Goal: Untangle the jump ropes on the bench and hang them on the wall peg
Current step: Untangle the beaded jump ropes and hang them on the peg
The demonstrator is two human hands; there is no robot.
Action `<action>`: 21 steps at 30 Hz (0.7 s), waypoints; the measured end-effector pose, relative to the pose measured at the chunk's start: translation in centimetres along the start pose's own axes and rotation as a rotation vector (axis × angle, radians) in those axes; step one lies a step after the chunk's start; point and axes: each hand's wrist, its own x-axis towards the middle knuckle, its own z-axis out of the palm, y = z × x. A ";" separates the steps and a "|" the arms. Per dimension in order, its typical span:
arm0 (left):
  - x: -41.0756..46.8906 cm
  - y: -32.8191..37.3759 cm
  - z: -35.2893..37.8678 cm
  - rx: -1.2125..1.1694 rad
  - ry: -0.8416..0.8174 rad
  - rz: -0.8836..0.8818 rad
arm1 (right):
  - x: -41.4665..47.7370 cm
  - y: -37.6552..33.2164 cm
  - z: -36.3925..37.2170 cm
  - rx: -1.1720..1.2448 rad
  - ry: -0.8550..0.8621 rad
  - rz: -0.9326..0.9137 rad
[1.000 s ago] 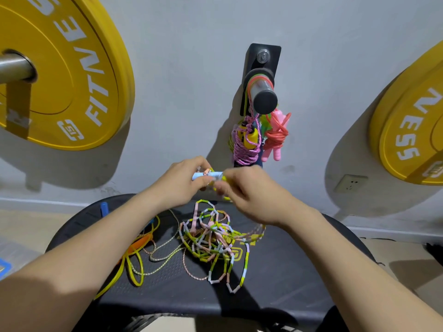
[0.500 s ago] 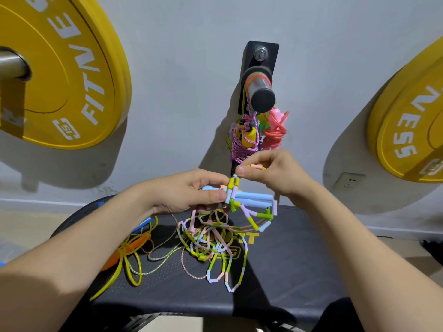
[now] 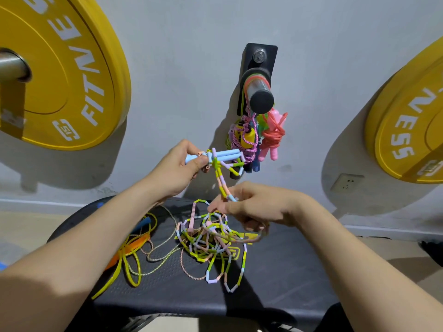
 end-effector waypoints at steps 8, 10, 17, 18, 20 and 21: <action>-0.9 -0.5 0.5 0.573 -0.138 0.134 | -0.4 -1.0 -0.1 -0.439 0.294 -0.212; -1.4 -0.2 1.1 0.594 -0.271 0.211 | -0.1 -1.1 -0.3 -0.485 0.452 -0.319; -1.9 0.7 0.6 0.543 -0.586 0.232 | 0.9 0.0 -1.9 -0.695 0.823 -0.268; -2.0 0.7 0.6 0.513 -0.605 0.239 | 1.1 0.3 -2.3 -0.636 0.839 -0.261; -1.8 0.5 0.6 0.408 -0.575 0.236 | 1.2 0.8 -3.0 -0.413 0.845 -0.291; -1.7 0.5 0.6 0.362 -0.544 0.233 | 1.1 1.0 -3.3 -0.272 0.838 -0.300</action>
